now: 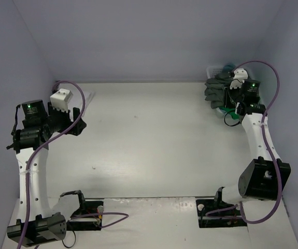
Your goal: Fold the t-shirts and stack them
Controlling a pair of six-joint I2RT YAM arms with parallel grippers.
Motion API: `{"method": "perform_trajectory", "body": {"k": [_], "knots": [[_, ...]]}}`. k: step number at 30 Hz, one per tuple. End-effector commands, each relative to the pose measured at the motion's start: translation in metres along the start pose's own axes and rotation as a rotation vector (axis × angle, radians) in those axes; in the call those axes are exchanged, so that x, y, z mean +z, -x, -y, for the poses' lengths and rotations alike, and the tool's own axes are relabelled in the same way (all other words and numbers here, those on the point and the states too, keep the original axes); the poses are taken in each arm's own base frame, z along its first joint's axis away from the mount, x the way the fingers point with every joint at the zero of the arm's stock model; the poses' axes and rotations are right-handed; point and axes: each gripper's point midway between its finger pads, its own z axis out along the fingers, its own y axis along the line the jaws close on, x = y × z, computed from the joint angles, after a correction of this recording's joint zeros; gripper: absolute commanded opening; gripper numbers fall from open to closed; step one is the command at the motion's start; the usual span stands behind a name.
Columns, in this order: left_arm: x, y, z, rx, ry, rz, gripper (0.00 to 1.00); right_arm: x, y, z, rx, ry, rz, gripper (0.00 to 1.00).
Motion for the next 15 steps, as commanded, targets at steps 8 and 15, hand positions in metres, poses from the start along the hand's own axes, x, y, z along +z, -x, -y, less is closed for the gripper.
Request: {"method": "perform_trajectory", "body": {"k": [8,15], "knots": [[-0.003,0.019,-0.020,-0.044,0.053,0.103,0.68,0.015,-0.018,-0.020,0.011,0.093,0.028,0.25],[-0.006,0.013,-0.024,-0.075,0.071,0.130,0.68,0.020,-0.022,-0.021,0.008,0.090,0.032,0.26]]}}
